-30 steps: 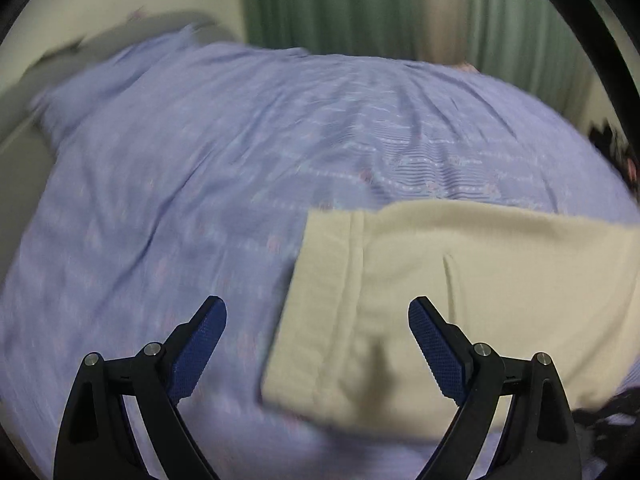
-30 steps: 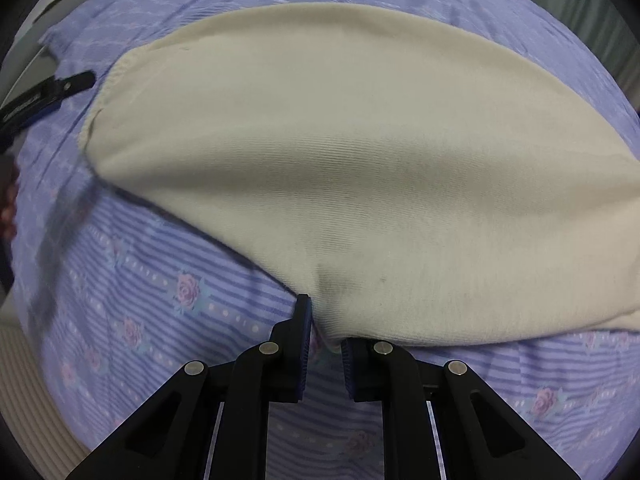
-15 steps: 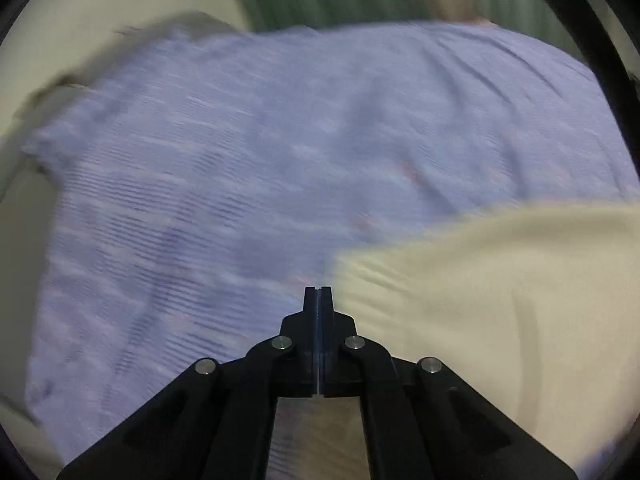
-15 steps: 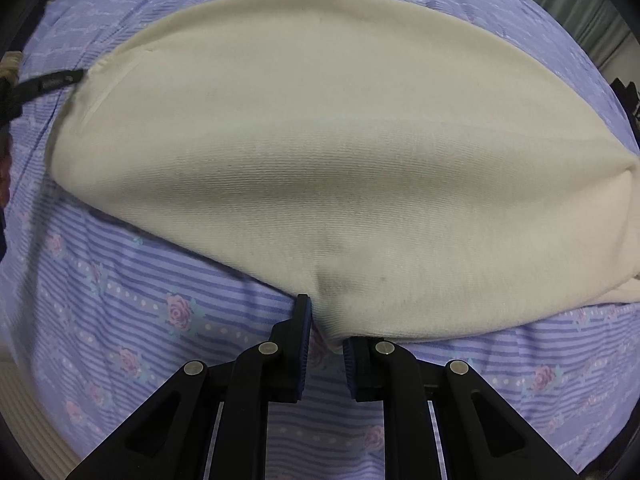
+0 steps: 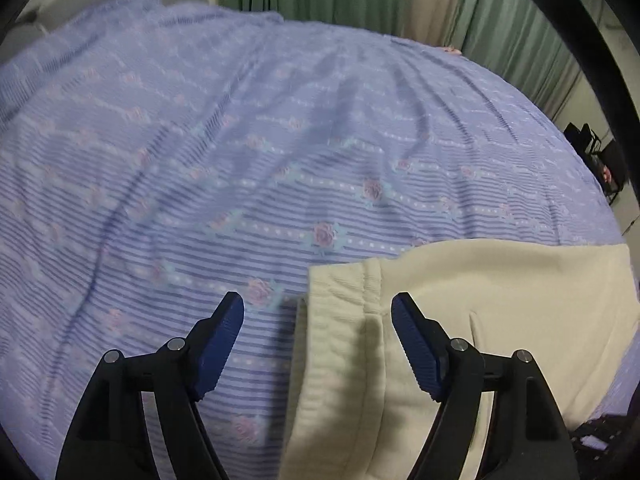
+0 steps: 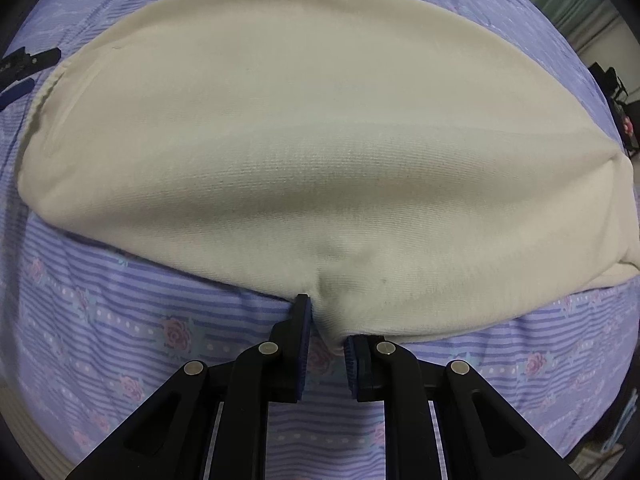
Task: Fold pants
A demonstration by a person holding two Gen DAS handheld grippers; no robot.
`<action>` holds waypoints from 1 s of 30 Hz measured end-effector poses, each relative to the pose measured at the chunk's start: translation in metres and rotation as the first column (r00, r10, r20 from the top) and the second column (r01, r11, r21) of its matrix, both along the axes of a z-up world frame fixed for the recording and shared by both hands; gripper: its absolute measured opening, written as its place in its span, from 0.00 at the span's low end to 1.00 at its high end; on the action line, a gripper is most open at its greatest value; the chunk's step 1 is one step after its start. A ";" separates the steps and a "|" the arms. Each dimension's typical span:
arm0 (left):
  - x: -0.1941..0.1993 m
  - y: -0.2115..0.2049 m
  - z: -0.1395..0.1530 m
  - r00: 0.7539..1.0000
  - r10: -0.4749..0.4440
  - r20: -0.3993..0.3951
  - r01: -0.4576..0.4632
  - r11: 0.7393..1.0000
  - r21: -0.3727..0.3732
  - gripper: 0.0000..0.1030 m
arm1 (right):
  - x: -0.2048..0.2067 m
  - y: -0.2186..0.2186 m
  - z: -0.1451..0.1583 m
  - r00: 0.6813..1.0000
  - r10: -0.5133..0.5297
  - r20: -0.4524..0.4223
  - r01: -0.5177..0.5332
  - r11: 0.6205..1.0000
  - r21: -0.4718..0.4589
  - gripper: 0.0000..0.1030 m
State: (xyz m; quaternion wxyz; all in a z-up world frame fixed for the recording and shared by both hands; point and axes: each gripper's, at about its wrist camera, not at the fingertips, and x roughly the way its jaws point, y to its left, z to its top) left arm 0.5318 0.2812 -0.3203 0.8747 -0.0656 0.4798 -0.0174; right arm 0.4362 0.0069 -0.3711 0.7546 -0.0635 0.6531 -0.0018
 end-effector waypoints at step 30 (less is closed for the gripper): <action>0.041 -0.035 -0.030 0.998 0.033 -0.058 -0.030 0.998 0.055 0.15 | -0.015 -0.005 -0.013 0.999 -0.016 0.043 0.017 1.000 -0.007 0.18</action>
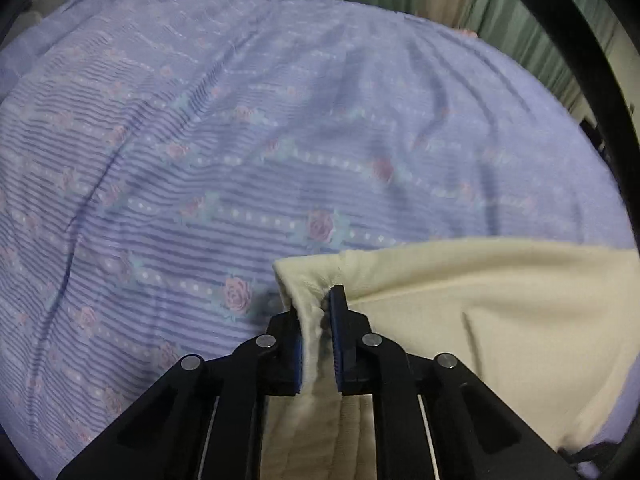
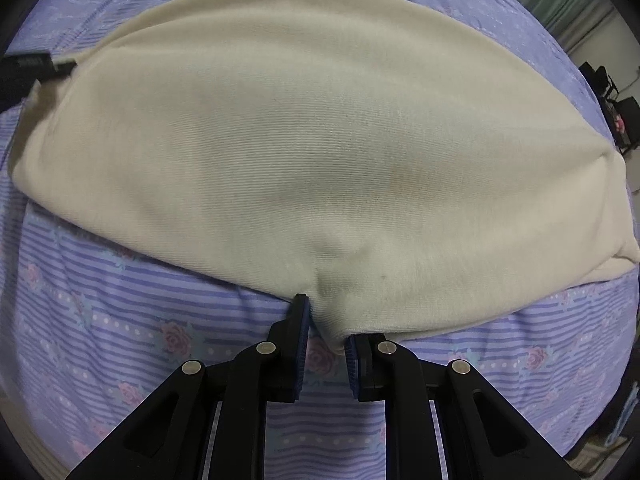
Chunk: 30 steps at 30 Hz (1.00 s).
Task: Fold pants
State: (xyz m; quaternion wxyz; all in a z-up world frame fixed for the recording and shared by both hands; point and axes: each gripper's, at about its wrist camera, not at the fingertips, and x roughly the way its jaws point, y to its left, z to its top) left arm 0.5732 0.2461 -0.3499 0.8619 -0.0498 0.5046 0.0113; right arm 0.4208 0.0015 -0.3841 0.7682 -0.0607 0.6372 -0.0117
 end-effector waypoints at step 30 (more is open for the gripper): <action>-0.230 -0.206 0.272 0.800 -0.488 0.349 0.433 0.872 0.228 0.88 | -0.136 -0.157 0.294 0.857 -0.148 0.494 0.050 0.977 0.207 0.56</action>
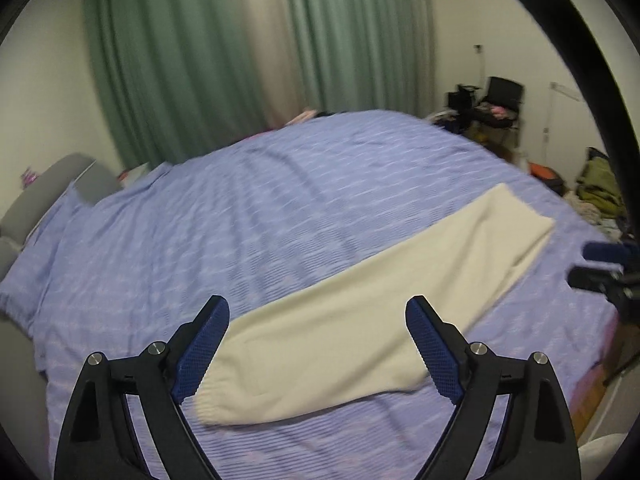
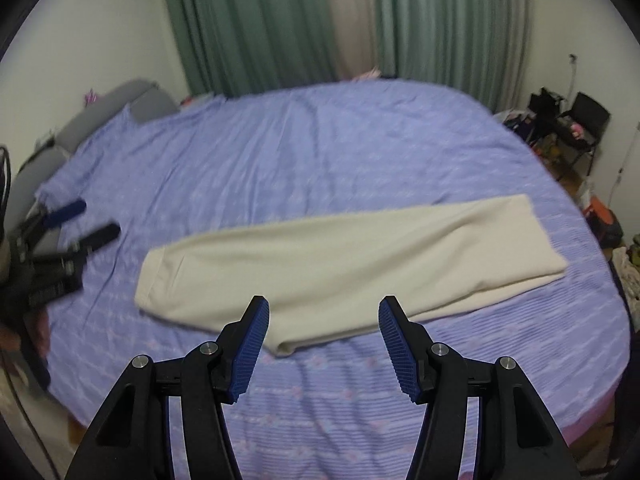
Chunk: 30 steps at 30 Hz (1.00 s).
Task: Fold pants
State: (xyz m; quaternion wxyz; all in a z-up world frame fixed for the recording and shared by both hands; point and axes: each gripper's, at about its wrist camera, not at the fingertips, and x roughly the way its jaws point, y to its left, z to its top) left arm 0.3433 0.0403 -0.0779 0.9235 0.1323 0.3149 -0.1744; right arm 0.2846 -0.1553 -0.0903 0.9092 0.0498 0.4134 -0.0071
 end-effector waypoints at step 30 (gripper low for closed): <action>-0.095 -0.360 -0.006 0.961 0.277 -0.007 -0.276 0.955 -0.109 0.95 | -0.038 -0.405 0.015 0.992 0.084 0.090 -0.098 0.982 0.163 0.56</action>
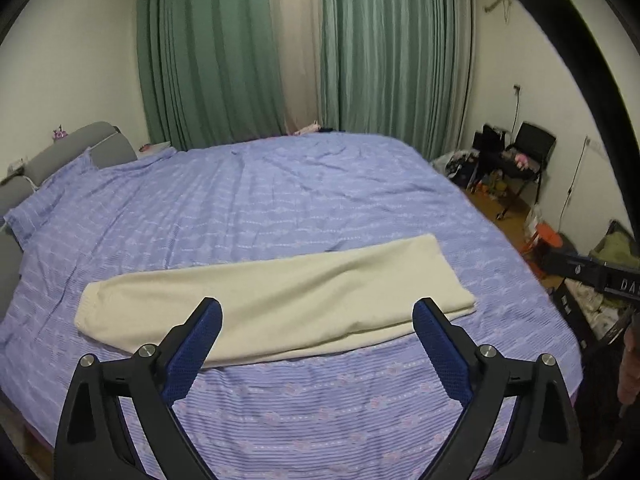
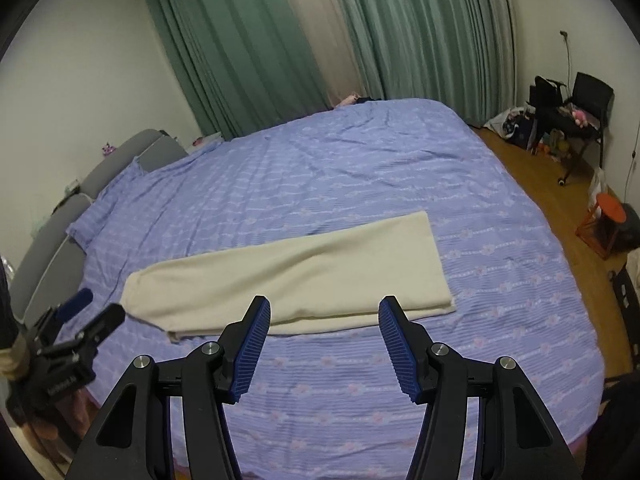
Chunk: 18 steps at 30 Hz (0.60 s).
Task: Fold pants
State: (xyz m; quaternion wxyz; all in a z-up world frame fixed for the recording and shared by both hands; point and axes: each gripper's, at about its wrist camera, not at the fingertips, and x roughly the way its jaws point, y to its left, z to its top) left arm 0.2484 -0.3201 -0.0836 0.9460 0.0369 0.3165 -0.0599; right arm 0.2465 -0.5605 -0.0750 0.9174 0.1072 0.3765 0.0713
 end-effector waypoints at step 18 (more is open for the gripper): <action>0.108 -0.101 -0.135 0.992 0.023 -0.126 -0.008 0.993 0.116 0.95 | 0.104 -0.087 -0.171 0.972 -0.143 -0.187 0.160 0.984 0.078 0.49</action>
